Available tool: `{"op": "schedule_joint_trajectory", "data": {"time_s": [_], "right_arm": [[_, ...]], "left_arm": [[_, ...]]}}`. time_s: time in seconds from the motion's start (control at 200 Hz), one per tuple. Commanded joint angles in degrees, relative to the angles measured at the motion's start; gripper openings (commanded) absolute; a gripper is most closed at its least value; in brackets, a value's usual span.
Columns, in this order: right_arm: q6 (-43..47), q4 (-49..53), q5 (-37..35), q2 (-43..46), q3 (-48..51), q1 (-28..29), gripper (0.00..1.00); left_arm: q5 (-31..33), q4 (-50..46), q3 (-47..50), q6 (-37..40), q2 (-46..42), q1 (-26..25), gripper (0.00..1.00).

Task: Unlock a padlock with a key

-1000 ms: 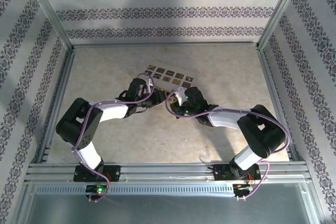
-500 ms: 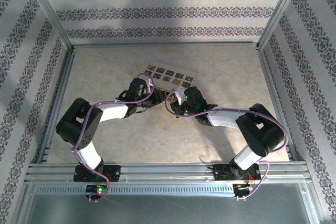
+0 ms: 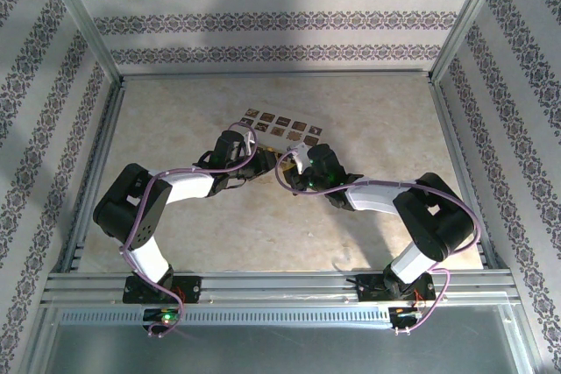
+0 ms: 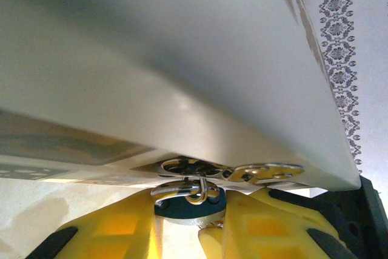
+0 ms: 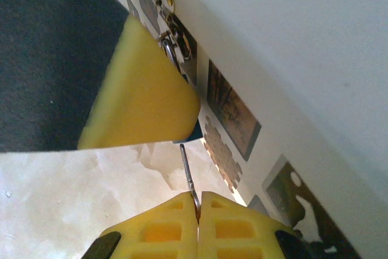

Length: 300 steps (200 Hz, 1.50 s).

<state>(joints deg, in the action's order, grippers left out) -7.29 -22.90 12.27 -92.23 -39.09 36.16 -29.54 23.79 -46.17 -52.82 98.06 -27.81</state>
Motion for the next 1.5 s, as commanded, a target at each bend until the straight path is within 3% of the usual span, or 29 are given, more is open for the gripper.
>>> {"op": "schedule_joint_trajectory", "data": {"time_s": [0.0, 0.57, 1.494], "right_arm": [[-0.4, -2.2, 0.7, -1.0, -1.9, 0.2, 0.0], [-0.7, -4.4, -0.4, -2.9, -2.3, -0.1, 0.0], [-5.1, -12.2, 5.4, -0.8, -5.3, -0.8, 0.0]], "left_arm": [[-1.8, 3.3, 0.2, -1.2, -2.3, -0.8, 0.26], [-1.9, 3.3, 0.4, -1.6, -3.4, -0.9, 0.26], [-2.7, 2.9, 0.4, -2.9, -4.0, -0.8, 0.26]]}}
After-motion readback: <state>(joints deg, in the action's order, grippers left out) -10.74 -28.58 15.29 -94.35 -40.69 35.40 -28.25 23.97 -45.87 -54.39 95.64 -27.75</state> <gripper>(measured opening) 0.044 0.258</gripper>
